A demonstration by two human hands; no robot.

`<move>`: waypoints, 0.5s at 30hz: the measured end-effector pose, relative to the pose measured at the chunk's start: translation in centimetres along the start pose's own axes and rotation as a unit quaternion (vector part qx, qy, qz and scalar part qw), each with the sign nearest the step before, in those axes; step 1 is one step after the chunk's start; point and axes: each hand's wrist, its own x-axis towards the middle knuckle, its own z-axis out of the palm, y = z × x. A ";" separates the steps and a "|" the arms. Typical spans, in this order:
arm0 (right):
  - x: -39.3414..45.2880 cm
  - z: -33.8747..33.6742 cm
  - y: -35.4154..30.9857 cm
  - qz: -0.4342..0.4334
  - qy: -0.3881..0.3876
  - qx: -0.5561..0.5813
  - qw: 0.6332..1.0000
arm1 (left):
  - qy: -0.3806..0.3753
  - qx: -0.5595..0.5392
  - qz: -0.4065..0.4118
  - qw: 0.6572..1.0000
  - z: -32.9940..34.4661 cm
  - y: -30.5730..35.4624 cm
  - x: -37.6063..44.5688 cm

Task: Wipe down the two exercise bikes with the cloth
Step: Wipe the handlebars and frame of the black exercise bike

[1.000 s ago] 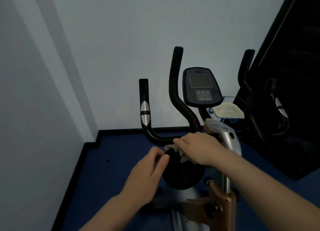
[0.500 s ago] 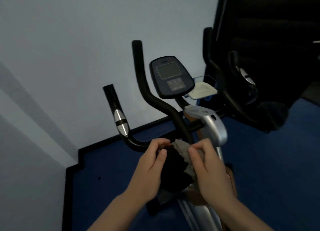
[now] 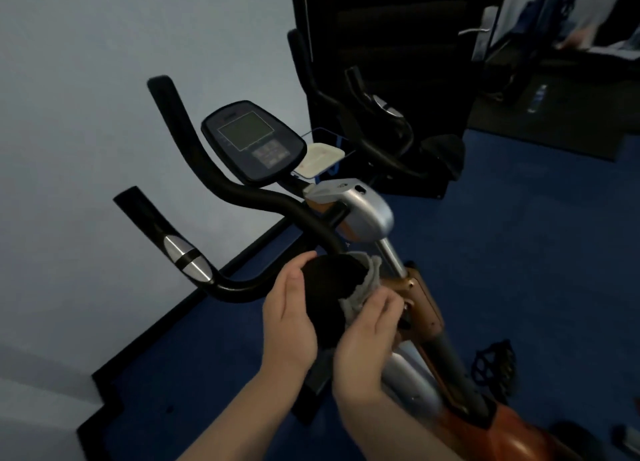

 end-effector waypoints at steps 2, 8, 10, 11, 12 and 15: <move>-1.1 -0.4 0.4 -0.029 -0.013 -0.024 0.999 | 0.004 0.004 0.004 1.000 0.0 0.0 -0.1; 3.9 -0.6 -3.1 -0.274 -0.125 -0.167 0.939 | 0.004 -0.009 -0.002 1.000 0.0 0.3 -0.3; 4.3 -1.2 -3.5 -0.348 -0.164 -0.233 0.893 | 0.010 -0.020 -0.005 1.000 0.0 0.4 -0.5; 4.7 -1.7 -3.9 -0.372 -0.173 -0.249 0.877 | 0.018 -0.028 -0.009 0.999 0.0 0.4 -0.6; 5.3 -2.3 -4.4 -0.383 -0.182 -0.250 0.870 | 0.028 -0.038 -0.015 0.999 0.1 0.3 -0.6; 7.3 -2.3 -6.6 -0.450 -0.221 -0.270 0.822 | 0.067 -0.062 -0.025 0.996 0.4 0.1 -0.7</move>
